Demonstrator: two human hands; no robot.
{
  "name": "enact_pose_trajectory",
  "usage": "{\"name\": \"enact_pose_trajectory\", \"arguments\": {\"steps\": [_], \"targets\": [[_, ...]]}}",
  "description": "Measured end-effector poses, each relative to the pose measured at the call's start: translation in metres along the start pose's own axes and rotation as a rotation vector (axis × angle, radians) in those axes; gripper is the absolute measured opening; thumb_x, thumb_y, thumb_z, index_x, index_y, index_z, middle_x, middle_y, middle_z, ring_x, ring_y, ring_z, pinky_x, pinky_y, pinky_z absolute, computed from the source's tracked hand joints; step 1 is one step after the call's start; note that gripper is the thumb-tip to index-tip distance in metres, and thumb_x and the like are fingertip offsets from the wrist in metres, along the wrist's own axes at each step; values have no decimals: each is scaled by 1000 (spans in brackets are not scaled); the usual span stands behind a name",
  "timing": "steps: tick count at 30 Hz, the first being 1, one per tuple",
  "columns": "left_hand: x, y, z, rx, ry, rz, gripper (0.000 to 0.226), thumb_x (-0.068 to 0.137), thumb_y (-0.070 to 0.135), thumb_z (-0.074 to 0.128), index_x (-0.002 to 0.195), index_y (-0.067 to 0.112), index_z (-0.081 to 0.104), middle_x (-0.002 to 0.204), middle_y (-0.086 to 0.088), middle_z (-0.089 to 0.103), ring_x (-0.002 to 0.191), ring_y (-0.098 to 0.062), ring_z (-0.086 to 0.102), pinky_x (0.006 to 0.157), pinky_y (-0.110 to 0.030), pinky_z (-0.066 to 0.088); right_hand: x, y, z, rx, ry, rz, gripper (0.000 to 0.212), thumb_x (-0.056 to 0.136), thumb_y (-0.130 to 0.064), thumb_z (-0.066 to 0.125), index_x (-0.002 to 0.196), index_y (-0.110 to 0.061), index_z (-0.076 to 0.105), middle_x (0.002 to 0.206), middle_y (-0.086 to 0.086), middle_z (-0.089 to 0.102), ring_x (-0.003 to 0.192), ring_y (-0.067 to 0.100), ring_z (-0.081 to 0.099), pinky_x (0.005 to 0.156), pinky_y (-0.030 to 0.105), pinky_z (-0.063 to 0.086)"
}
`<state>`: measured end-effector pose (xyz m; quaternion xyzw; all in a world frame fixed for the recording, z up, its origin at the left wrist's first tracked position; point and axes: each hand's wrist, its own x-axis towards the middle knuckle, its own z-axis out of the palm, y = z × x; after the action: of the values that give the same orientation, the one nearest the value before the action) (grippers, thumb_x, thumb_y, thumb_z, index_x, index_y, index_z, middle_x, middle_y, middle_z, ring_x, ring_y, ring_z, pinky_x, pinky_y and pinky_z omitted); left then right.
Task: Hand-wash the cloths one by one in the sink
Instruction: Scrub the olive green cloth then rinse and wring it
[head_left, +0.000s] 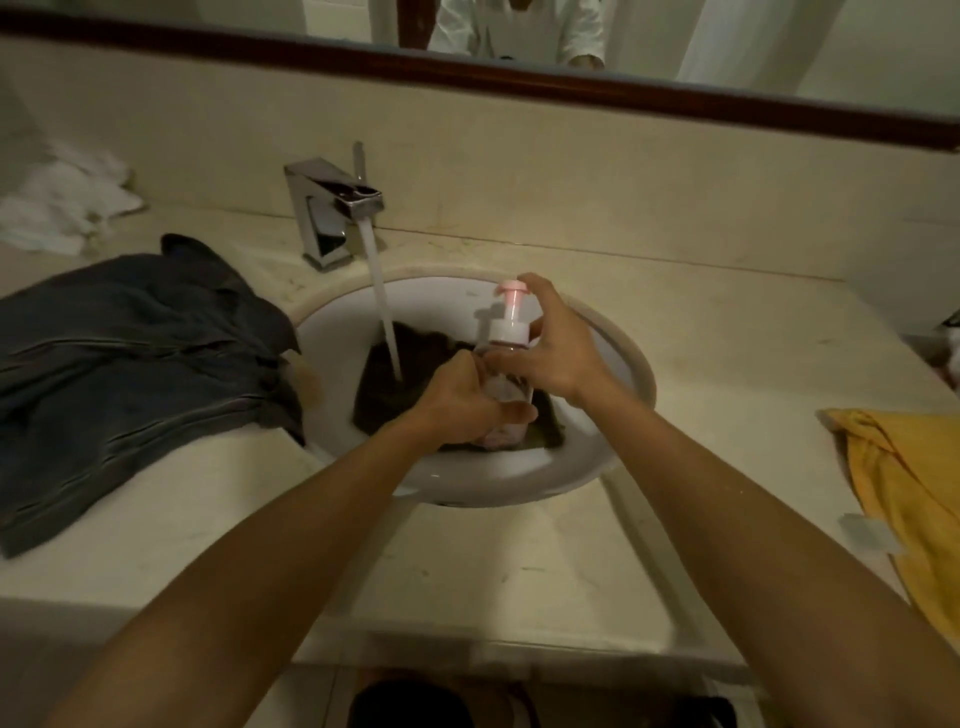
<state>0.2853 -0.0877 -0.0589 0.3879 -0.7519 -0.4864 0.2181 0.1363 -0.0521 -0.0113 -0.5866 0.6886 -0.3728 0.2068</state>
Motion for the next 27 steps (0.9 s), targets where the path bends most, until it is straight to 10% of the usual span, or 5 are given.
{"name": "enact_pose_trajectory", "arguments": {"steps": [13,21,27], "targets": [[1,-22,3,-14,71,-116,82,66,41,90,135,19,53,115,2,67,106,-17,67,92,-39,57,11,1,33,-111,-37,-19,72,77,-25,87,138,-27,49,110,5,66,90,26,68,85,48,61],[5,-21,-2,-47,59,-137,72,67,38,91,129,19,58,113,3,68,104,-15,66,92,-40,57,15,1,30,-75,-121,58,109,86,-27,83,164,-34,8,120,10,63,97,25,67,91,42,57],[3,-15,-1,-114,38,-115,61,75,27,88,128,17,59,111,3,68,103,-14,66,85,-32,56,16,-3,21,-96,-128,18,96,83,-24,85,157,-31,25,111,11,64,90,28,67,82,41,58]]}}
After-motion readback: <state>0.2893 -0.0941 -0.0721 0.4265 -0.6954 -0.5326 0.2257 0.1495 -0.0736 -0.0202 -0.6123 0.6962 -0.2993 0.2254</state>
